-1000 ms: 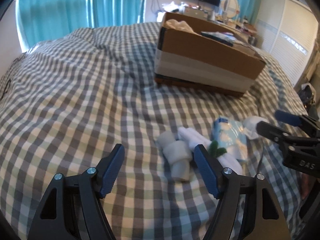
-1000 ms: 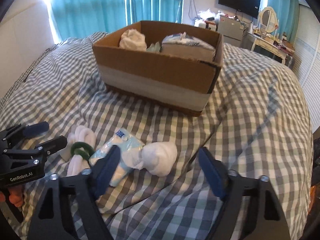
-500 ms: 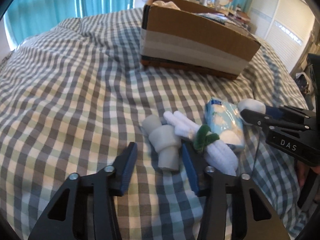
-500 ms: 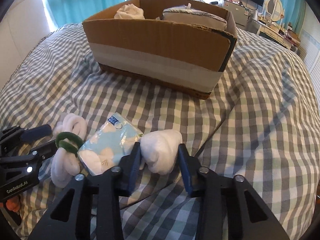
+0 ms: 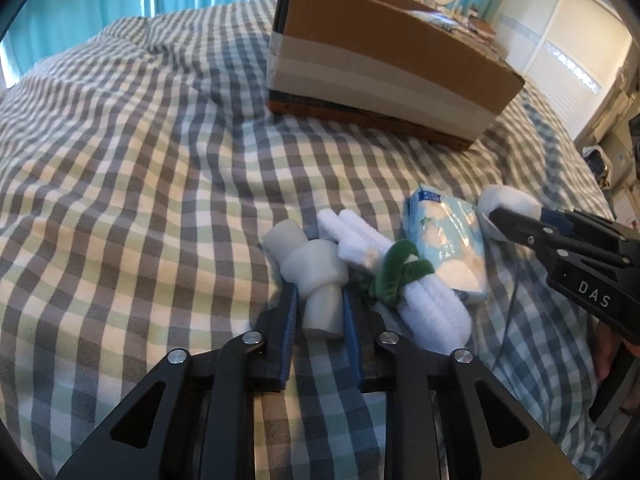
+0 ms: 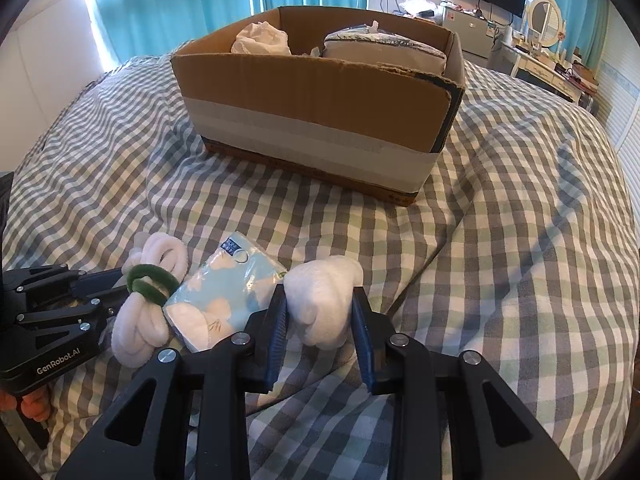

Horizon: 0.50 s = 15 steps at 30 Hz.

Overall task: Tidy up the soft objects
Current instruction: 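Grasp the white rolled sock with the right tool while the left tool grasps the grey sock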

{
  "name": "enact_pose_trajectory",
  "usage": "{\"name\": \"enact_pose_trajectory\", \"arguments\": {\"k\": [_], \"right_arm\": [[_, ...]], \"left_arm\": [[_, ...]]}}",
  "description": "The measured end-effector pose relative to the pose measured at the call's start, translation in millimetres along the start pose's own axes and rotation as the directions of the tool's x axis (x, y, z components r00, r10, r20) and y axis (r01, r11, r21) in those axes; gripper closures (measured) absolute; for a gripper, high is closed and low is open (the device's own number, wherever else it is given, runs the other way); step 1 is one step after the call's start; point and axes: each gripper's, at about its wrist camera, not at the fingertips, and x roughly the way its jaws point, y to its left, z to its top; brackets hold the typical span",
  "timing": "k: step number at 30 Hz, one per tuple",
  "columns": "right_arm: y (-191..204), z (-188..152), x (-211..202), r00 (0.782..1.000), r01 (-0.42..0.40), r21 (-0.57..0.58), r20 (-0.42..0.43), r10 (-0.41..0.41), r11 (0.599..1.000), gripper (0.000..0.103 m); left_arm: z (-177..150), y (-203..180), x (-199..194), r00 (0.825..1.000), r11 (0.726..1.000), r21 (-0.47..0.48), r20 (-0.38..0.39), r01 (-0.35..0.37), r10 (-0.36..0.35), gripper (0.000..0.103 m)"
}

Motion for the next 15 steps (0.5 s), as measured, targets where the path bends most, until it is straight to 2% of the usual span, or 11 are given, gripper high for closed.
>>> {"name": "enact_pose_trajectory", "arguments": {"k": [8,13,15], "right_arm": [[-4,-1,-13,0.999,-0.013,0.011,0.042,0.012,1.0,0.073],[-3,1,-23,0.997,-0.019,0.004,0.071,0.019,1.0,0.075],[-3,2,-28,0.996,-0.021,0.001,0.085,0.021,1.0,0.077]], "left_arm": [[0,13,-24,0.998,0.999,-0.053,0.068,0.011,-0.007,0.09],[2,13,-41,0.992,0.999,-0.054,0.128,-0.008,0.015,0.091],[3,10,-47,0.989,0.999,-0.038,0.145,-0.036,0.041,0.091]]}}
